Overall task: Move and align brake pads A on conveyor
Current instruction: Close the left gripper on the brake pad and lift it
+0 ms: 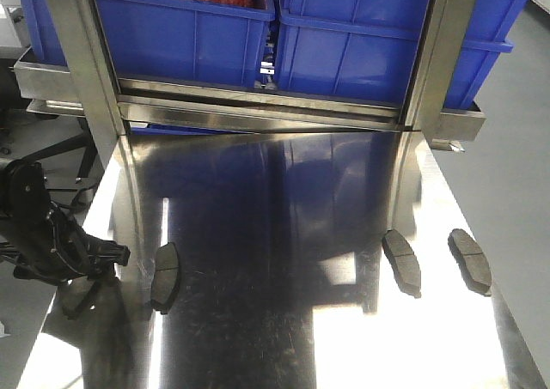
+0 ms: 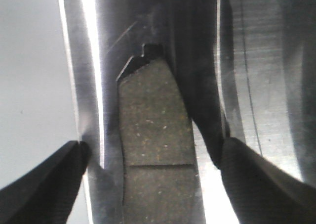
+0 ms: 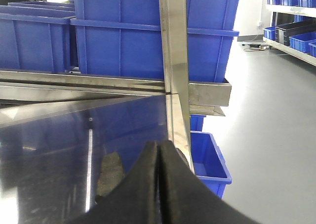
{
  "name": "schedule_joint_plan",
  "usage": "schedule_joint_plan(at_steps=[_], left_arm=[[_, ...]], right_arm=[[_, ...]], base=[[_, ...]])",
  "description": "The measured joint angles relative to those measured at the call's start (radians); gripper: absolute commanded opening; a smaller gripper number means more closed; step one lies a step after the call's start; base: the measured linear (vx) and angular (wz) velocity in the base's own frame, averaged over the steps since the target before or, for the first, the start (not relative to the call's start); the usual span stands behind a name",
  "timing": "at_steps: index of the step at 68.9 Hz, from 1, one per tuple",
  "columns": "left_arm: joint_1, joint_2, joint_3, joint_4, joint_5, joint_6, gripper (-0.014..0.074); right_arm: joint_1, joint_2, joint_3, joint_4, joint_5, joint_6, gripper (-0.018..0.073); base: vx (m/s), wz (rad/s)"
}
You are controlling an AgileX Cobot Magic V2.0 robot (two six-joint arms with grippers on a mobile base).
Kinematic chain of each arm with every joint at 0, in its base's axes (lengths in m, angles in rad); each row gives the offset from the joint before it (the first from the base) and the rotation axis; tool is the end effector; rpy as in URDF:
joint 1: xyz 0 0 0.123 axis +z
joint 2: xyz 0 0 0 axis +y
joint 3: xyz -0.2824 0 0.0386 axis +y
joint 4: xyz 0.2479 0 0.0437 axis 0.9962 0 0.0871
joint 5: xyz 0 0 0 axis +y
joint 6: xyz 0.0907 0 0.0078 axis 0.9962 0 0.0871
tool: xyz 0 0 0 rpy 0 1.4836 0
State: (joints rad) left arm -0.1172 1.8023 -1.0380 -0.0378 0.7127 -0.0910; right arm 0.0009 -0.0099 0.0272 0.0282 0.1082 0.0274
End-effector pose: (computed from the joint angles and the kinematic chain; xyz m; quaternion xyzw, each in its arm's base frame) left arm 0.3253 -0.0406 0.1595 -0.0001 0.9958 -0.0229 0.0885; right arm 0.0568 0.0003 0.1946 0.0186 0.7203 0.0206 0.6931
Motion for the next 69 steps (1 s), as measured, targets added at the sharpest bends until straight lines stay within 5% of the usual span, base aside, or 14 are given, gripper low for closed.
schedule_joint_plan(at_steps=[40, 69], left_arm=[[0.001, 0.0, -0.002, 0.001, -0.015, 0.0, 0.0118], [0.001, -0.081, 0.016, -0.001, -0.043, 0.018, 0.0083]], right_arm=[[0.0, 0.0, 0.0, 0.0, 0.0, 0.0, -0.001], [0.0, 0.0, 0.0, 0.0, 0.001, 0.0, -0.001]], base=[[0.0, 0.0], [0.0, 0.0]])
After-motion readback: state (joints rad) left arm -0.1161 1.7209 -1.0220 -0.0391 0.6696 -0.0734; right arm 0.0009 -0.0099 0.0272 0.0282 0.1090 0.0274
